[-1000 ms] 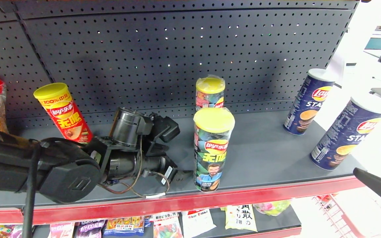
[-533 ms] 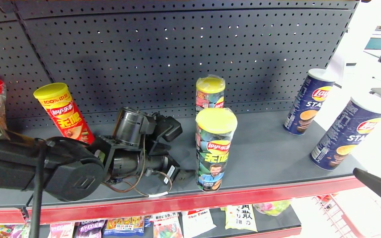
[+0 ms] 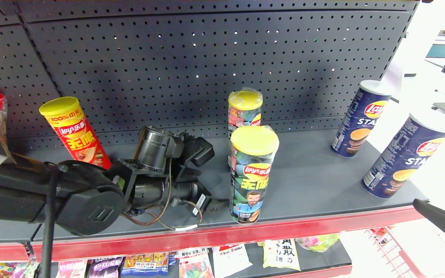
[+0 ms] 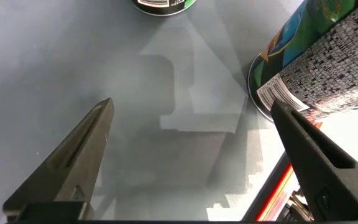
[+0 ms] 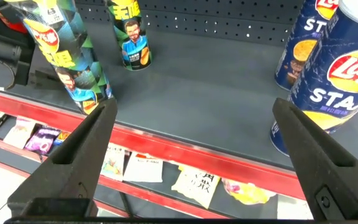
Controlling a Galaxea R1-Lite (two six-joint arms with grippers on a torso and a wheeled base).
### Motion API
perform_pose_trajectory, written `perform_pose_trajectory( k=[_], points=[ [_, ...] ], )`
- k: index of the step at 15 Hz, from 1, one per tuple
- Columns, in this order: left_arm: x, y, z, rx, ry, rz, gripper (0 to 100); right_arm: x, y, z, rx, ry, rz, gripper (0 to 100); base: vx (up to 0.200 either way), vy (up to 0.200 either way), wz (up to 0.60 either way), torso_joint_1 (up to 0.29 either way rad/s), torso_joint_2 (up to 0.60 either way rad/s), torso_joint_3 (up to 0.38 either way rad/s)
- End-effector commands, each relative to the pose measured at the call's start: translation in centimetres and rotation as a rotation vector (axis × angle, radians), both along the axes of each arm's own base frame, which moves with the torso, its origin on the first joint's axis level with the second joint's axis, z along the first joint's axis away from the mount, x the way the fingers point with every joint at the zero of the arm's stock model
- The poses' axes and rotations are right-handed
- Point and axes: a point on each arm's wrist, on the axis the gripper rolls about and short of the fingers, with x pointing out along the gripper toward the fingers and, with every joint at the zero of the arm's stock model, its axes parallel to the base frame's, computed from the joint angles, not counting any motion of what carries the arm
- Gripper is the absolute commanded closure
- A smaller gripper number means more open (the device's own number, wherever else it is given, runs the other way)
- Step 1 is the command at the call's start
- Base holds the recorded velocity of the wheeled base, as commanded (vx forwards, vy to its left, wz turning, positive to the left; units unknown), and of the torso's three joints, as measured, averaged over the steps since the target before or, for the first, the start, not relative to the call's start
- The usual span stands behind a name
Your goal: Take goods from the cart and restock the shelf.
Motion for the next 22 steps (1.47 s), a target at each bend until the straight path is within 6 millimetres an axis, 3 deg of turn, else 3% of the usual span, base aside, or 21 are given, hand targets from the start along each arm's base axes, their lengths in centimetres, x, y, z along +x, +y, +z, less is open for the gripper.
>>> perform_pose_trajectory(
  k=[1,7,10,13,17,19,21,22],
  points=[
    [0.0,0.0,0.0,0.001,0.0,0.0,0,-0.2,0.0,0.0,0.0,-0.002,0.004,0,0.0,0.0,0.0,0.0,0.0,0.0],
    [0.1,-0.1,-0.2,0.002,0.003,0.002,0,-0.3,-0.1,-0.1,-0.001,0.0,0.003,0,0.0,0.0,0.0,0.0,0.0,0.0],
    [-1.8,1.9,0.3,0.024,-0.001,0.05,0,-0.6,-0.2,-0.9,-0.007,0.017,0.006,0,0.0,0.0,0.0,0.0,0.0,0.0],
    [-6.7,7.4,3.4,-0.02,-0.087,0.139,0,-1.2,-0.5,-2.6,-0.021,0.053,-0.002,0,0.0,0.0,0.0,0.0,0.0,0.0],
    [-15.9,16.0,5.4,-0.017,-0.287,0.506,0,-2.3,-1.7,-3.3,-0.044,0.015,-0.199,0,0.0,0.0,0.0,0.0,0.0,0.0],
    [-20.9,18.7,5.4,-0.017,-0.279,0.647,0,-2.7,-2.3,-3.8,-0.088,0.043,-0.322,0,0.0,0.0,0.0,0.0,0.0,0.0],
    [-26.7,19.9,3.3,-0.065,-0.222,0.727,0,-2.7,-2.6,-4.5,-0.101,0.076,-0.386,0,0.0,0.0,0.0,0.0,0.0,0.0],
    [-28.0,20.1,2.5,-0.083,-0.223,0.738,0,-2.7,-2.7,-4.6,-0.103,0.079,-0.397,0,0.0,0.0,0.0,0.0,0.0,0.0]
  ],
)
